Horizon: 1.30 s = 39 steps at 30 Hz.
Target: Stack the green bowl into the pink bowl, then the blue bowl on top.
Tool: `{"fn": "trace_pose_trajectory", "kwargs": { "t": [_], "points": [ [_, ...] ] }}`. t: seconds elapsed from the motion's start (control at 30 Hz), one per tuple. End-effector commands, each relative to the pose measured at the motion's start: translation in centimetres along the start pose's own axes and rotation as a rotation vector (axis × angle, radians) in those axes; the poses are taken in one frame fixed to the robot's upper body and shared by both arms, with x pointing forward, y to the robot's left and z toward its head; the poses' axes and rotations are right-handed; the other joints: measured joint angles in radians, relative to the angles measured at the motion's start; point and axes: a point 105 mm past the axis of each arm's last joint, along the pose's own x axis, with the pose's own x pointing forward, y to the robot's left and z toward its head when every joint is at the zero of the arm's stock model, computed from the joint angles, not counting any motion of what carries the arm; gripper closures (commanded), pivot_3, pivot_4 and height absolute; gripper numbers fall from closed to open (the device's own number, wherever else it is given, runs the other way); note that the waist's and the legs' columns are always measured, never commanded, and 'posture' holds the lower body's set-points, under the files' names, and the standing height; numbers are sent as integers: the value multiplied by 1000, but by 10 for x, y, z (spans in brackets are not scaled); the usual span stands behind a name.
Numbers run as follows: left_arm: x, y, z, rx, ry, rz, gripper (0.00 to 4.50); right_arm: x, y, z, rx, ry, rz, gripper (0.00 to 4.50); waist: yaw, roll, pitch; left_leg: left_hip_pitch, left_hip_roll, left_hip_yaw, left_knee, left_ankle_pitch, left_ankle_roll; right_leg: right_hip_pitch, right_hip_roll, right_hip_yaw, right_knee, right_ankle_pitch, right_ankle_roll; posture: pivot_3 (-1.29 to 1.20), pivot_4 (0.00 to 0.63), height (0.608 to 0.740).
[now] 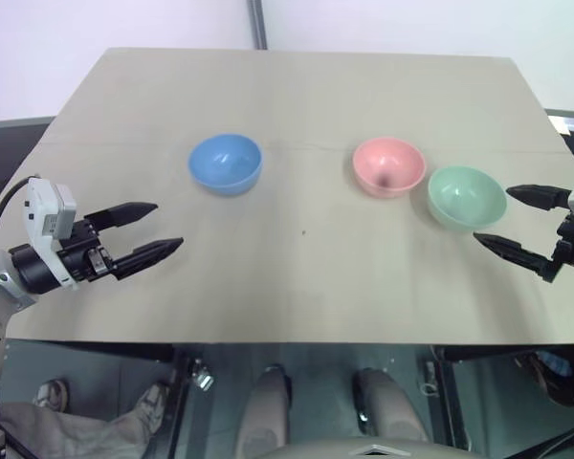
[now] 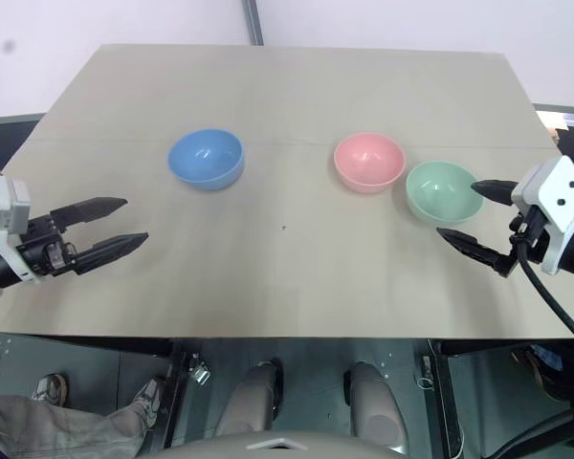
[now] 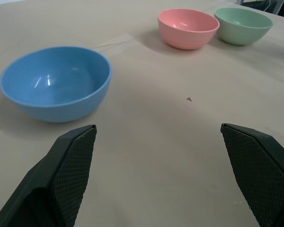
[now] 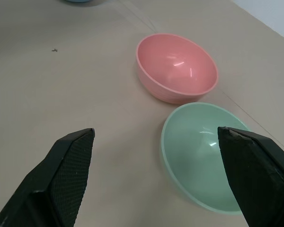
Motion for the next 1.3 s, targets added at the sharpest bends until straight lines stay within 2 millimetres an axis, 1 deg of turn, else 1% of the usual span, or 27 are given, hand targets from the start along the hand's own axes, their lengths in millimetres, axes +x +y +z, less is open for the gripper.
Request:
{"fn": "trace_pose_trajectory", "kwargs": {
  "t": [0.03,0.17,0.23,0.3,0.33,0.37,0.43,0.53,0.6,0.67,0.73,0.8,0.87,0.9,0.93,0.97,1.0,1.1,1.13,1.17,1.3],
  "points": [
    [-1,1,14,36,-32,-1,62,1,-1,11,-38,-29,-6,0,0,0,0,0,0,0,0,0,0,0,0,0,0,0,0,0,150,740],
    [13,-7,24,18,-84,-58,62,18,4,16,-54,-60,24,0,-1,0,0,1,0,0,1,0,0,0,0,0,1,-2,3,0,150,740],
    [20,-13,24,6,-95,-92,62,32,7,19,-76,-80,53,0,-3,0,0,2,0,0,2,0,0,1,0,0,1,-2,4,0,150,740],
    [28,-22,27,-6,-119,-131,62,53,9,20,-103,-84,77,0,-7,0,0,2,0,1,3,0,0,1,0,1,2,-1,4,0,150,740],
    [33,-27,28,3,-125,-153,62,69,8,16,-130,-49,74,0,-10,0,0,2,0,1,3,0,0,1,0,1,2,-1,4,0,150,740],
    [37,-30,29,10,-128,-167,62,81,7,13,-154,-19,70,0,-13,0,0,1,0,1,3,0,0,0,0,1,2,0,2,0,150,740],
    [42,-35,31,16,-139,-181,62,103,10,14,-172,-20,110,0,-14,0,0,0,0,0,3,0,0,0,0,1,2,1,0,0,150,740],
    [47,-44,35,26,-149,-202,62,134,9,14,-196,-16,126,0,-16,0,0,0,0,0,2,0,0,0,0,1,2,1,0,0,150,740],
    [49,-52,39,27,-162,-210,62,161,6,13,-217,-9,125,0,-20,0,0,0,0,0,2,0,0,-1,0,1,1,1,0,0,150,740],
    [48,-57,40,26,-166,-207,62,183,4,13,-233,5,133,0,-23,0,1,-2,0,0,2,0,0,-2,0,1,2,1,0,0,150,740],
    [46,-59,40,22,-167,-198,62,196,1,11,-243,17,138,0,-25,0,0,-2,0,0,2,0,0,-2,0,1,2,1,-1,0,150,740],
    [44,-61,39,16,-165,-190,62,204,0,9,-256,29,146,0,-22,0,1,-2,0,0,1,0,0,-3,0,0,2,1,-1,0,150,740],
    [41,-65,37,5,-160,-173,0,213,5,4,-288,52,191,506,-21,0,0,-2,0,0,1,0,0,-3,0,0,2,1,-1,0,150,740],
    [39,-67,36,0,-156,-165,0,217,6,3,-300,55,203,837,-22,0,1,-2,0,0,1,0,0,-3,0,0,2,1,-1,0,150,740],
    [37,-67,34,-4,-151,-155,0,219,9,4,-314,51,222,1328,-23,0,0,-2,0,0,1,0,0,-2,0,0,2,1,-1,0,150,740],
    [35,-67,32,-4,-145,-146,0,220,10,6,-324,43,233,1924,-23,0,1,-2,0,0,1,0,0,-3,0,0,2,1,-1,0,150,740],
    [34,-66,31,-4,-141,-138,0,221,11,8,-329,34,237,2263,-23,0,1,-2,0,0,1,0,0,-3,0,0,3,1,-1,0,150,740],
    [31,-64,29,-8,-134,-120,0,222,17,14,-352,5,261,3815,-24,0,1,-1,0,-1,1,0,0,-3,0,0,4,1,-1,0,150,740],
    [31,-63,27,-12,-130,-112,0,222,20,16,-358,-4,272,4245,-24,0,1,-1,0,0,1,0,0,-3,0,0,4,1,-1,0,150,740],
    [30,-63,24,-19,-122,-106,0,220,26,19,-366,-22,293,4436,-24,0,0,-1,0,0,1,0,0,-2,0,0,4,1,-1,0,150,740],
    [25,-59,13,-14,-71,-77,0,209,60,49,-391,-147,390,4436,-26,1,1,0,0,-1,1,0,0,-2,0,0,5,1,-1,0,150,740]
  ]
}}
